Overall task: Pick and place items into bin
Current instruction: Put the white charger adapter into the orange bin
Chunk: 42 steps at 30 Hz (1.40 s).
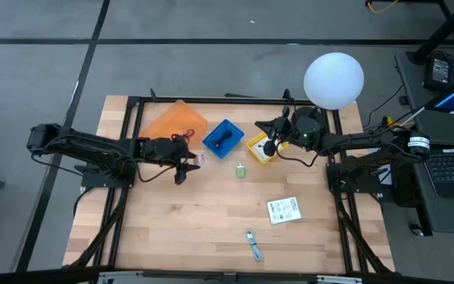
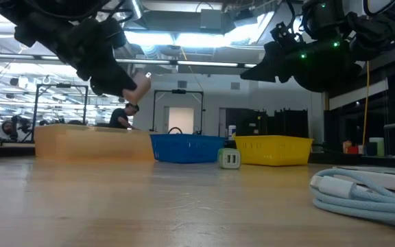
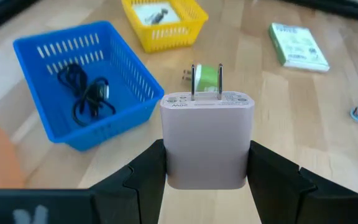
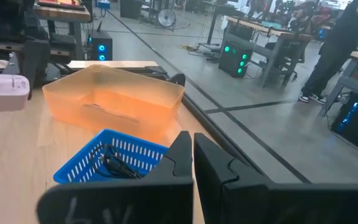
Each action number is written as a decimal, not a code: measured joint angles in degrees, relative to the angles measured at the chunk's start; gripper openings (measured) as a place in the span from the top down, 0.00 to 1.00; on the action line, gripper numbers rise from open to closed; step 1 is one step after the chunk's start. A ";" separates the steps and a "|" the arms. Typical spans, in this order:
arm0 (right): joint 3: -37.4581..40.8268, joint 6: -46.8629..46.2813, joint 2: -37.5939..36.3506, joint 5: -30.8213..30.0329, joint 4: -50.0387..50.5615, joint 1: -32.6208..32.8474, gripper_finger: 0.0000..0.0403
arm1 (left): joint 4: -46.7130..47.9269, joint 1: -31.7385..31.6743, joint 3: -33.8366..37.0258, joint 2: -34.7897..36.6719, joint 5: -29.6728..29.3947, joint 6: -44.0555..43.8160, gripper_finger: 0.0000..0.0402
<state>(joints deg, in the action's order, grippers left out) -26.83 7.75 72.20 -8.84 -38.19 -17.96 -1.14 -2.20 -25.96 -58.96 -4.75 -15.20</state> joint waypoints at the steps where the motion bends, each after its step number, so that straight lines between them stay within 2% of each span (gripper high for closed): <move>1: 0.00 0.02 0.00 0.00 0.00 0.00 1.00 | 1.23 0.12 -0.59 0.00 -0.06 -0.13 0.54; 13: 0.00 -0.04 0.00 -0.01 -0.01 0.00 1.00 | 17.84 0.60 -9.27 -0.04 -1.18 0.79 0.54; 32: 0.00 -0.12 0.00 0.00 -0.03 0.00 1.00 | 32.57 0.48 -15.68 -0.07 -1.69 -2.36 0.54; 37: 0.00 -0.16 0.00 -0.02 -0.03 0.00 1.00 | 37.05 -1.66 -16.09 -0.07 -3.64 -5.23 0.54; 42: 0.00 -0.18 0.00 -0.02 -0.05 0.00 1.00 | 39.55 -6.55 -16.09 -0.07 -4.14 -6.74 0.54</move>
<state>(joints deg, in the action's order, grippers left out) -26.83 7.57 72.20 -8.86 -38.24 -17.96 38.40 -8.75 -42.04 -59.02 -8.89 -21.94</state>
